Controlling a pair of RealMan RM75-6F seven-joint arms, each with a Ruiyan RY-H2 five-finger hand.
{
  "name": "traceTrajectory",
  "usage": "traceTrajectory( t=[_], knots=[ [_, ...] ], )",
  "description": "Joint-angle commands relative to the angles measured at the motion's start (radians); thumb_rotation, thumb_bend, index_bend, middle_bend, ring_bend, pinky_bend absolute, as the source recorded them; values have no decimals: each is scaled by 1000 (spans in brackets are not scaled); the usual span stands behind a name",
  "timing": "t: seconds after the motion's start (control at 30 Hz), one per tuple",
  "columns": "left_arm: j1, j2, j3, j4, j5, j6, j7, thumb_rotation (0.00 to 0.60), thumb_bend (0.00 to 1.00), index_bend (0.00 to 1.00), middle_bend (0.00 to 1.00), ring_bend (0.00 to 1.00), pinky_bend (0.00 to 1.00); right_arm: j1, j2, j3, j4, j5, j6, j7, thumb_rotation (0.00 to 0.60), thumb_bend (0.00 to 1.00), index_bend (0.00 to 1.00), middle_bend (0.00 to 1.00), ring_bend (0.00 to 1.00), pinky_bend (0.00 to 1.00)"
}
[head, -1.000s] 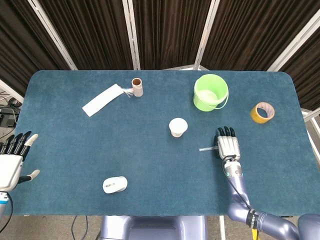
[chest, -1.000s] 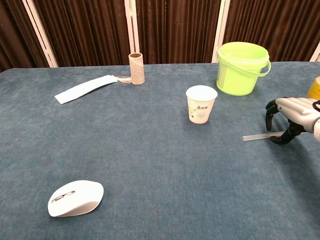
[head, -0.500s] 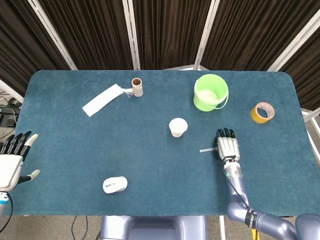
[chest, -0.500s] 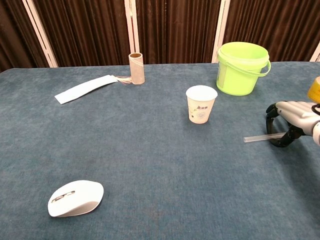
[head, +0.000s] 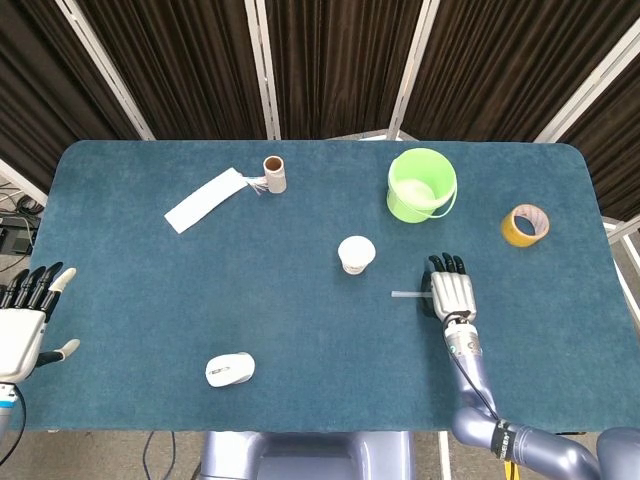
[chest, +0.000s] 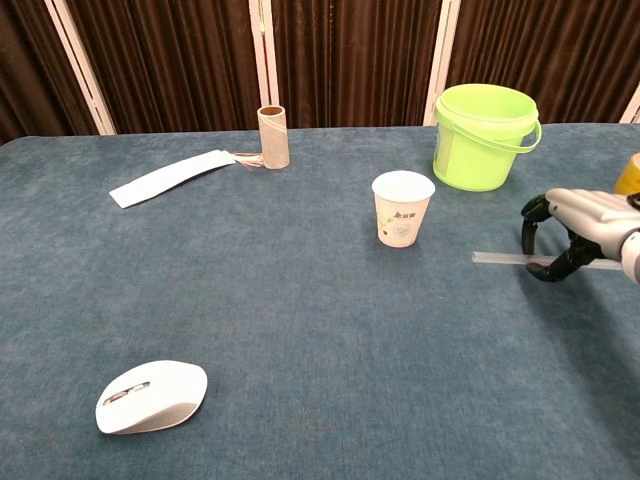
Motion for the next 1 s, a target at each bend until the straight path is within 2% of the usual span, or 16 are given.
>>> traceTrajectory(
  t=[0.03,0.17,0.3,0.4,0.5,0.67,0.77,1.0],
  knots=[
    [0,0,0,0,0,0,1,600,25,32,0,0,0,-12,48,25,-92,-26,31,41,600,402,556,135,0,0],
    [1,-1,0,-1,0,2,3,600,25,32,0,0,0,-17,94,89,-214,-24,51,111,600,403,563,140,0,0],
    [1,-2,0,-1,0,2,6,600,25,32,0,0,0,-15,127,221,-379,33,60,246,600,403,567,143,0,0],
    [2,-3,0,0,1,4,6,600,25,32,0,0,0,-8,124,317,-456,134,53,340,600,404,568,143,0,0],
    [2,-5,0,2,2,7,6,600,24,33,0,0,0,7,121,398,-495,269,28,411,600,404,569,144,0,0],
    [2,-7,-1,5,2,8,7,600,24,34,0,0,0,29,93,483,-479,364,-2,533,600,408,573,146,0,0],
    [2,-9,-3,4,-1,8,9,600,25,34,0,0,0,42,60,509,-445,383,-8,605,600,414,583,153,0,0],
    [1,-11,-5,3,-3,8,13,600,26,35,0,0,0,85,-1,500,-371,377,4,662,600,413,590,159,0,0]
  ],
)
